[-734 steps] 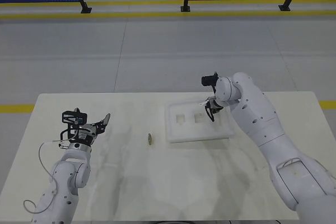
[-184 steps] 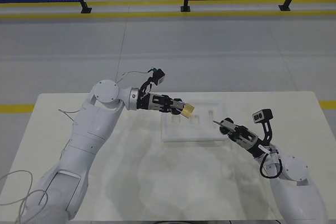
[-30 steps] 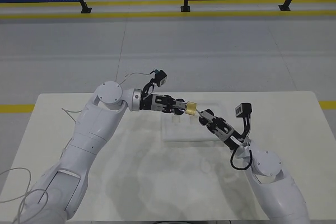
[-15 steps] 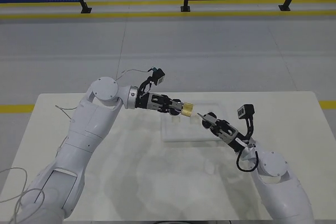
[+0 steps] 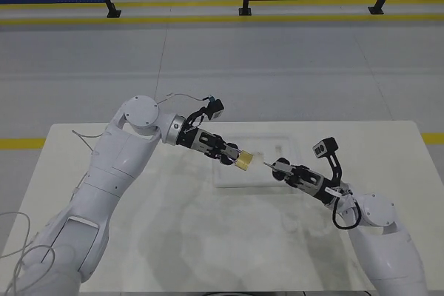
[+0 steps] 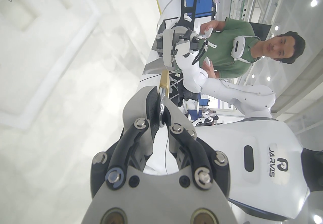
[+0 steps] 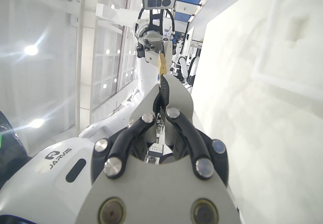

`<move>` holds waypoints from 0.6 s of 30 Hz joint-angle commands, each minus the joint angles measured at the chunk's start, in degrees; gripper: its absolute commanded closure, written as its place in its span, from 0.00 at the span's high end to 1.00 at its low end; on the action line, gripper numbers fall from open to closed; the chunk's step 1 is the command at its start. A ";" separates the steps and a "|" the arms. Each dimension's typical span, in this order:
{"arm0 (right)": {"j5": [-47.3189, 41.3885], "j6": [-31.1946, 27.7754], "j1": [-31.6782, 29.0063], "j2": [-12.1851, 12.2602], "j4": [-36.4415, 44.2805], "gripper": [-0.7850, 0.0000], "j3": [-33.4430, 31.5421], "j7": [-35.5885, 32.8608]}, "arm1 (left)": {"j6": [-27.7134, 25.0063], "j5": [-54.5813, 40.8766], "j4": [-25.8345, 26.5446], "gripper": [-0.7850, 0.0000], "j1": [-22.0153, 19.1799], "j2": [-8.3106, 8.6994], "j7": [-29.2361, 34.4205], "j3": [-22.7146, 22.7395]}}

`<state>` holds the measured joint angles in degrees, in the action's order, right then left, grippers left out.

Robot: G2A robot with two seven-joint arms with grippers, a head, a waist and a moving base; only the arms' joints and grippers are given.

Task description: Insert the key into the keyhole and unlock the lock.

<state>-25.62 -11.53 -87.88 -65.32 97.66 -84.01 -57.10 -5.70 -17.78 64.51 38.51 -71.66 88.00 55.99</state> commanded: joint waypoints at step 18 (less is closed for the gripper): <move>-0.69 -0.42 0.06 0.12 0.03 0.00 0.67 -0.24 | -0.01 -0.01 0.11 0.00 0.19 -0.01 -0.45 0.06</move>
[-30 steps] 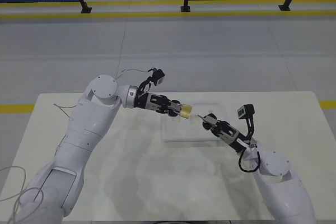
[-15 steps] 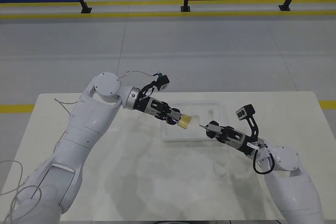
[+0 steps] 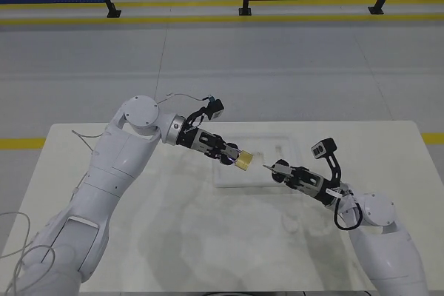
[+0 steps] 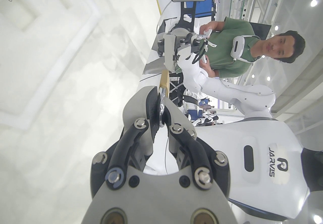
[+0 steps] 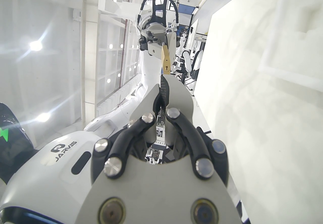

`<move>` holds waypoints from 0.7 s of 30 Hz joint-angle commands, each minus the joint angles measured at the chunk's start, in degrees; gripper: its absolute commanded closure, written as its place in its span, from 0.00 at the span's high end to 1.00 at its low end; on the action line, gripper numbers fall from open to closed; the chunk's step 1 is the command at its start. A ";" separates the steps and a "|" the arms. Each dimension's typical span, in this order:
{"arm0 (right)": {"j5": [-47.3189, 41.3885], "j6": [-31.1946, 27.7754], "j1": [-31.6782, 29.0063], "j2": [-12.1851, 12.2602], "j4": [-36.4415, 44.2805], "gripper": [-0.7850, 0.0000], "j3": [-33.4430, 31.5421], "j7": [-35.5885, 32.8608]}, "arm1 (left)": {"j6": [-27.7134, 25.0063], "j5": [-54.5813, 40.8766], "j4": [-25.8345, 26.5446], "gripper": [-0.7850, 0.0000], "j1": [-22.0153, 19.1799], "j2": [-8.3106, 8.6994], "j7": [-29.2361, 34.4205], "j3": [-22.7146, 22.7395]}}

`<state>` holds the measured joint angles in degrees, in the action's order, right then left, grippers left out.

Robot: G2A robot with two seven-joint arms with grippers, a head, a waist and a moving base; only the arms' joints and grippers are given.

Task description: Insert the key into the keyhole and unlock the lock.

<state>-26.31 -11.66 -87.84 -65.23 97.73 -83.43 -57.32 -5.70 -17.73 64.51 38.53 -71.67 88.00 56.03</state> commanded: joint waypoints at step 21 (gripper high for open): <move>-3.48 -4.01 1.90 0.38 -1.28 0.00 0.62 -0.83 | 3.23 -6.88 -2.71 0.00 -1.65 0.21 0.00 -1.04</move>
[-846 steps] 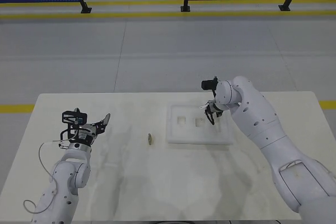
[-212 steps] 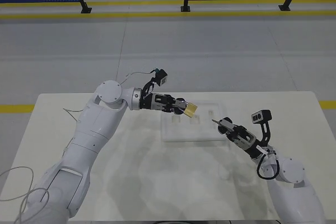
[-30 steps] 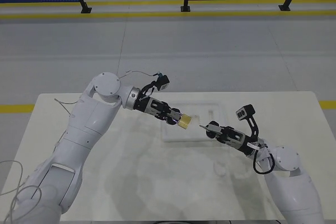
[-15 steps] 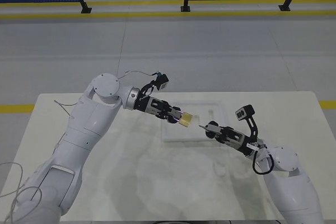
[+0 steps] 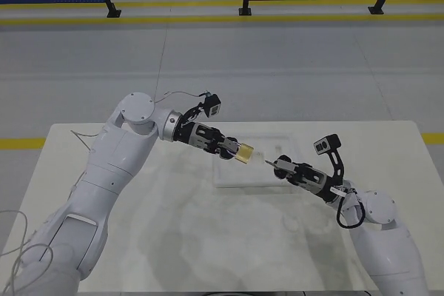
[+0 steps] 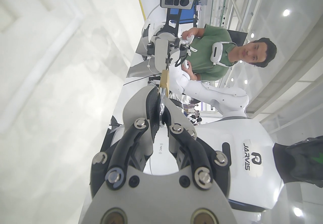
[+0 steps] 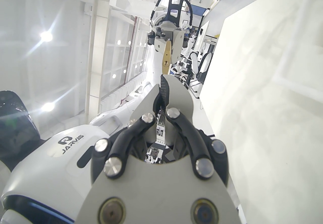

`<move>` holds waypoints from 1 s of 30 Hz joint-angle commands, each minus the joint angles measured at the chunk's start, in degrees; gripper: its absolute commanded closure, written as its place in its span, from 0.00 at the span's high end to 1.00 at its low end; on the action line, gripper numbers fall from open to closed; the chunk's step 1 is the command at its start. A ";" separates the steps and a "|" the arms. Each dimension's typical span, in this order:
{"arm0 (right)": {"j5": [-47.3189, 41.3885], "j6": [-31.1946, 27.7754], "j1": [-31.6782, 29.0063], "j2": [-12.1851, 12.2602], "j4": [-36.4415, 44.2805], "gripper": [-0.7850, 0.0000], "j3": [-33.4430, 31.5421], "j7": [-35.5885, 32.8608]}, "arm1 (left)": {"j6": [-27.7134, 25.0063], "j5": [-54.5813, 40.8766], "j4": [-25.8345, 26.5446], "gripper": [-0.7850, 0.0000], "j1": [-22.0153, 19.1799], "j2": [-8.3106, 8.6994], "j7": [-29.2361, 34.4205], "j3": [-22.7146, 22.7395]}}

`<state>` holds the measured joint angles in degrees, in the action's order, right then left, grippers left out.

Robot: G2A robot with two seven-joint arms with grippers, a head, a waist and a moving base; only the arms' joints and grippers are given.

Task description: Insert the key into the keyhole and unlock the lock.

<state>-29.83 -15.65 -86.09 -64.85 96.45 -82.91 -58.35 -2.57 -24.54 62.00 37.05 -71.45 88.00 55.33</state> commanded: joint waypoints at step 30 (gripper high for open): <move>2.24 0.37 1.95 0.01 0.60 0.00 4.18 4.61 | 0.54 -0.28 -0.51 0.00 -0.47 -0.03 0.00 -0.86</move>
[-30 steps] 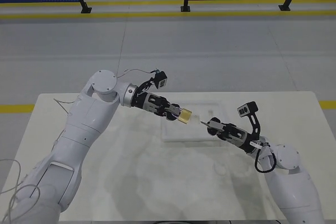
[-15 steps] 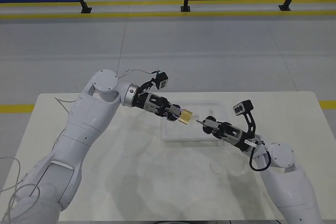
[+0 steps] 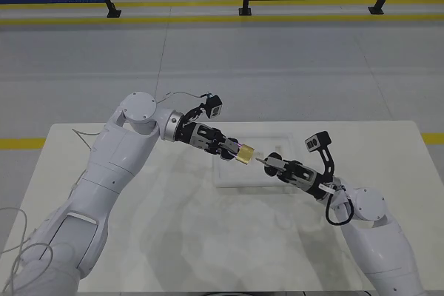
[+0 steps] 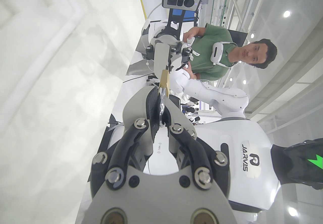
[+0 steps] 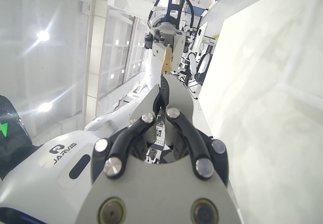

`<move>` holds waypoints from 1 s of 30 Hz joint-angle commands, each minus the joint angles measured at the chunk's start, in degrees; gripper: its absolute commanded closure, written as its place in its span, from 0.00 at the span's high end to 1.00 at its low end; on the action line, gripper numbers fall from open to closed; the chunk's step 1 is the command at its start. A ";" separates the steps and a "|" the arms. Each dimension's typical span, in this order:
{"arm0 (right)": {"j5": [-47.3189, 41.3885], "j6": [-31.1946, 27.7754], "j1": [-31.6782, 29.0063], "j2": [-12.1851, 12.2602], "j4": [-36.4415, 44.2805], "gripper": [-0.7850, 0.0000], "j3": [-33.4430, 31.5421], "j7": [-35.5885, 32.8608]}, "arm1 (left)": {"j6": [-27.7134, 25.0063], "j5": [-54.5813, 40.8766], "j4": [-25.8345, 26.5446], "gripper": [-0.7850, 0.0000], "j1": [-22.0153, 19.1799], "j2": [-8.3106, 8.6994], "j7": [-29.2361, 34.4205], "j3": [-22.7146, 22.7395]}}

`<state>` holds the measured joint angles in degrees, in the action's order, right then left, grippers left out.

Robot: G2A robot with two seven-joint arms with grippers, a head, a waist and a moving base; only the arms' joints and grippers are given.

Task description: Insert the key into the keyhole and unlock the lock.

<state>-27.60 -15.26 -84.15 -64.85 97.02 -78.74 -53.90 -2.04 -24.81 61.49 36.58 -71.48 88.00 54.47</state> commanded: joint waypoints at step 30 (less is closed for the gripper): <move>1.70 -0.20 1.43 0.06 -0.44 0.00 2.56 3.08 | 0.00 0.00 0.00 0.00 0.00 0.00 0.00 0.00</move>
<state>-25.94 -15.48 -82.78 -64.78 96.59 -76.30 -50.89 -2.04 -24.81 61.49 36.58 -71.48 88.00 54.47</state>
